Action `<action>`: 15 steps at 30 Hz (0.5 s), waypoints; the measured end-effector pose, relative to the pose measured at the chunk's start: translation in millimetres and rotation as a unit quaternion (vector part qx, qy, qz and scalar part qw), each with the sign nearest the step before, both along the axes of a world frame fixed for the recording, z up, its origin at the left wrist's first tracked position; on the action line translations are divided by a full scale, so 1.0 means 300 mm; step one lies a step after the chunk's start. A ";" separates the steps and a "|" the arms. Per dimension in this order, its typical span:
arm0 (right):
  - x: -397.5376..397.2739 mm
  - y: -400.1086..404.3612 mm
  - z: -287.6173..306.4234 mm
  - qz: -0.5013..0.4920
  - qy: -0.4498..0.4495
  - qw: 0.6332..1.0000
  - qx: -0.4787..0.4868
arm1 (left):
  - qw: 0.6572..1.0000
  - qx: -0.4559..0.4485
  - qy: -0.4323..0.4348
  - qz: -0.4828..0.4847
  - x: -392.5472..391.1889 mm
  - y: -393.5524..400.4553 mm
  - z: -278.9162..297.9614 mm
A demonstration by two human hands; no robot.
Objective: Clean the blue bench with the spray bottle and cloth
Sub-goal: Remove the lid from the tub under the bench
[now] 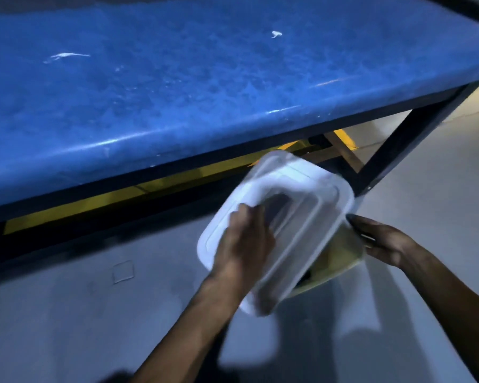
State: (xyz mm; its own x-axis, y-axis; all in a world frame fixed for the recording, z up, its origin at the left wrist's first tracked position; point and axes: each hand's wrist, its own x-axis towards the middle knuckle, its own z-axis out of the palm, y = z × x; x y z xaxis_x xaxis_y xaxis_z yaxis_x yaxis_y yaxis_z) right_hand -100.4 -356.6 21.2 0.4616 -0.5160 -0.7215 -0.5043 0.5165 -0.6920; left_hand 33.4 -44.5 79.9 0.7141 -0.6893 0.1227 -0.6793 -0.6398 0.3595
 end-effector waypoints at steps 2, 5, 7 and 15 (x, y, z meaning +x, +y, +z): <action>0.008 0.002 0.008 0.011 0.003 1.000 0.006 | 0.997 -0.019 -0.001 0.068 0.027 0.190 -0.005; 0.000 -0.027 -0.024 0.028 -0.009 1.000 0.001 | 0.969 -0.037 0.049 0.237 0.064 0.499 -0.080; -0.021 -0.085 -0.088 0.041 0.003 0.999 -0.013 | 0.948 -0.020 0.036 0.317 0.088 0.686 -0.167; 0.051 0.030 -0.049 -0.006 -0.012 1.000 -0.024 | 0.875 0.150 0.060 0.456 0.096 1.264 -0.501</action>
State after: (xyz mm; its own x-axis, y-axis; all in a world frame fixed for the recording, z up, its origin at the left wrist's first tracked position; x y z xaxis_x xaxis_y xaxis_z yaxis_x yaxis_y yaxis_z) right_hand -85.0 -347.7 6.7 0.4713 -0.5562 -0.6845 -0.4814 0.4881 -0.7280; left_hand 62.2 334.8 -70.4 0.9796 0.1847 -0.0796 0.1932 -0.9742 0.1165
